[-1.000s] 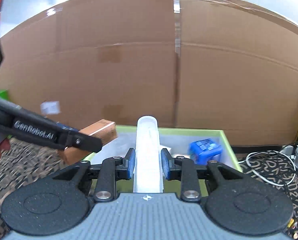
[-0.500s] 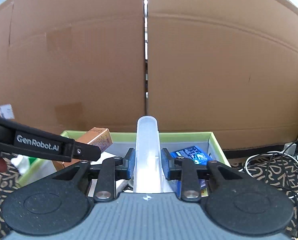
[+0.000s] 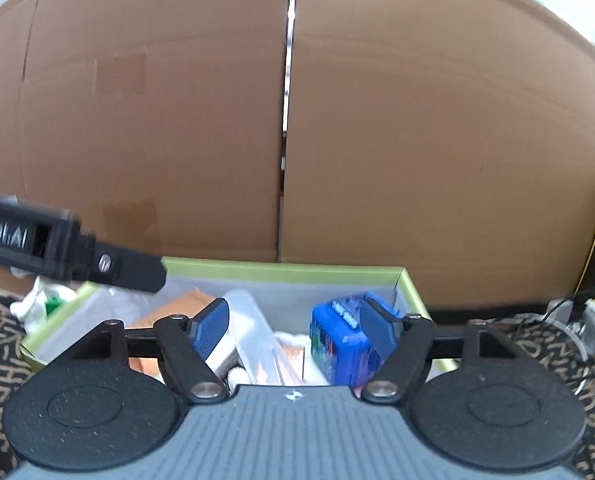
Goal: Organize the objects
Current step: 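Carry the copper box and clear scoop into the green box and release both, then withdraw both tools from the green box toward the pile, then grasp the white glove with the left tool while the right tool grasps the green box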
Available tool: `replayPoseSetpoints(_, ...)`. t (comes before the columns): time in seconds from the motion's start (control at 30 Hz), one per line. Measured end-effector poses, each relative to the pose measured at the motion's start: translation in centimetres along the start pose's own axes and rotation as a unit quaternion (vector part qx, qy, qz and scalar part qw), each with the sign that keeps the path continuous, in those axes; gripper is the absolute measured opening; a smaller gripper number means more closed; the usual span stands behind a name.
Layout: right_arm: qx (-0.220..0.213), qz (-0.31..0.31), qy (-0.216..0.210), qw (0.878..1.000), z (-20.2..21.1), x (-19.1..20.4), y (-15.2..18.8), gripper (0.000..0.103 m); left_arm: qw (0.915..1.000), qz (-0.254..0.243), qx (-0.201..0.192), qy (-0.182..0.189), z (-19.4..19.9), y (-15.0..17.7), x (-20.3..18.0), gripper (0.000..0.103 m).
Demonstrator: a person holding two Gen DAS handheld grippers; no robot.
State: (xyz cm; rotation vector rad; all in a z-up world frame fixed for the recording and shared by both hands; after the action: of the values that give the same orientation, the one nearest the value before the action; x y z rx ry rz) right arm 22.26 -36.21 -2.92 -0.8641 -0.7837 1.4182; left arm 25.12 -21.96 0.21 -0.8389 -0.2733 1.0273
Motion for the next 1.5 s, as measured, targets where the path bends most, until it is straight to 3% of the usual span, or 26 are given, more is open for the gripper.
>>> replayPoseSetpoints(0.27,-0.056,0.007,-0.031,0.998,6.0,2.8,-0.6,0.085,0.9999,0.005,-0.010,-0.009,6.1,3.2,3.0,0.103)
replayPoseSetpoints(0.57,-0.038,0.058,-0.104,0.992,8.1,9.6,2.3,0.085,0.9961,0.051,0.022,-0.068,8.9,8.0,10.5,0.103)
replayPoseSetpoints(0.73,-0.016,0.105,-0.142,0.984,8.1,15.0,4.0,0.066,0.9917,0.096,0.042,-0.074,8.8,9.7,14.0,0.103)
replayPoseSetpoints(0.9,0.025,0.109,-0.166,0.980,5.1,18.6,5.1,0.058,0.9915,0.098,0.034,-0.079,8.9,9.6,14.9,0.103)
replayPoseSetpoints(1.17,0.055,0.069,-0.137,0.987,0.8,19.7,5.4,0.063,0.9900,0.096,0.034,-0.098,5.2,7.4,15.9,0.103)
replayPoseSetpoints(1.3,0.056,0.052,-0.132,0.988,0.6,18.4,5.5,0.057,0.9890,0.100,0.045,-0.099,2.2,6.3,16.9,0.091)
replayPoseSetpoints(1.47,0.053,0.042,-0.088,0.994,0.1,17.9,5.6,0.058,0.9875,0.116,0.060,-0.087,-0.9,5.3,18.0,0.083)
replayPoseSetpoints(1.5,0.055,0.034,-0.079,0.995,-0.1,17.7,5.6,0.058,0.9875,0.117,0.064,-0.085,-1.4,5.1,18.2,0.073)
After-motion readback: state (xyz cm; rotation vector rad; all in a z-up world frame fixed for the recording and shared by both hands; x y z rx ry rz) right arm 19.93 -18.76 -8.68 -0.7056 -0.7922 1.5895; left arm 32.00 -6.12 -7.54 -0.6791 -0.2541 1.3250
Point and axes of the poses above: each gripper's, at about its wrist camera, not at the fingertips, and z roughly against the way its jaws point, x to its left, y to its underside, the point moved 3 cm from there along -z, roughly the way its jaws point, and after that the axes turned 14 degrees about x, right-handed, at the moved point
